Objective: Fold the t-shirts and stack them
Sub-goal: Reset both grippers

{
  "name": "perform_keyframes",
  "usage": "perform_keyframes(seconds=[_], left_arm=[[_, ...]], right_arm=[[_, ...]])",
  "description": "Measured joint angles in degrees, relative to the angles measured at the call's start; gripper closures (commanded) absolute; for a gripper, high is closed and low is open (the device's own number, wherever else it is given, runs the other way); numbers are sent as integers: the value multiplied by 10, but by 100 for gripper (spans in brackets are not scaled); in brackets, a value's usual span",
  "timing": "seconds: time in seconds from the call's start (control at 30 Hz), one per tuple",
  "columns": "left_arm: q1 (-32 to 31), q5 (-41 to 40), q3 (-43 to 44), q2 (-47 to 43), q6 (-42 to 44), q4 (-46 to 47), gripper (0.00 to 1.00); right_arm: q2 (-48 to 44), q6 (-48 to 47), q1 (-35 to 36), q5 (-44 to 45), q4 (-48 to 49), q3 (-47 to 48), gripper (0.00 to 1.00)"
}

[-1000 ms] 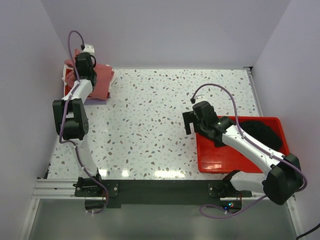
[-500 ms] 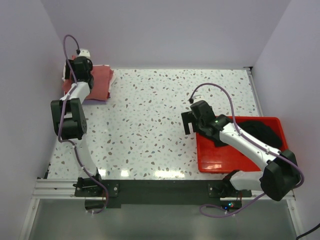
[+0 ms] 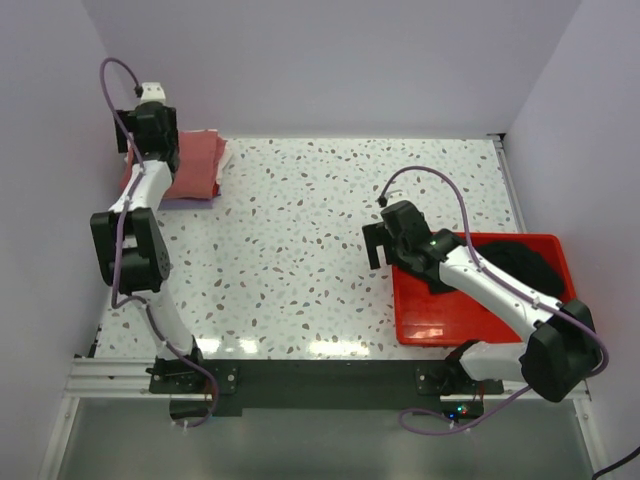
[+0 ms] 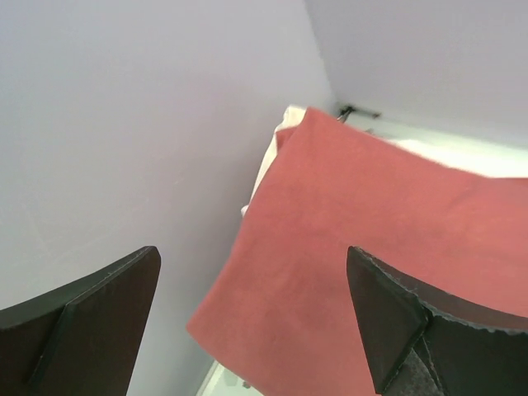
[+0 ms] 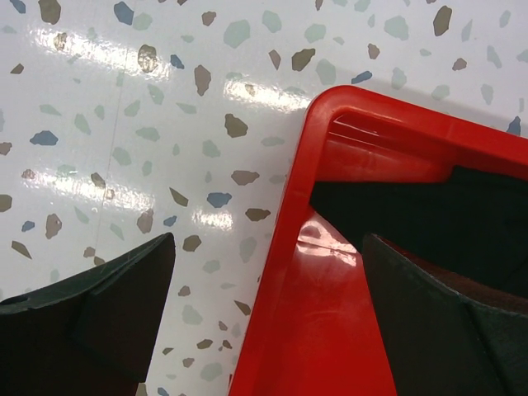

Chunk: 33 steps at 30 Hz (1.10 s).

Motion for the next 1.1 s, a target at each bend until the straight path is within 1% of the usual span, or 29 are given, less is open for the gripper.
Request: perform_keyframes(seconds=[0.17, 0.27, 0.47, 0.57, 0.7, 0.83, 0.97, 1.1], left_arm=[[-5, 76, 5, -73, -80, -47, 0], [-22, 98, 13, -110, -124, -71, 0], [-100, 123, 5, -189, -203, -116, 0], [-127, 161, -45, -249, -249, -124, 0], [-129, 208, -149, -344, -313, -131, 0], [-141, 233, -222, -409, -358, -142, 0], [-187, 240, -306, -474, -394, -151, 0], [-237, 255, -381, -528, -430, -169, 0]], right_arm=[[-6, 3, 0, -13, 0, 0, 1], [-15, 6, 0, -24, 0, 1, 1], [-42, 19, 0, -64, 10, 1, 1], [-54, 23, 0, -83, 12, 1, 1], [-78, 28, 0, -101, 14, -1, 1], [-113, 31, 0, -113, 21, -13, 1], [-144, 36, 0, -128, 31, -40, 1], [-157, 43, 0, -143, 41, -70, 1]])
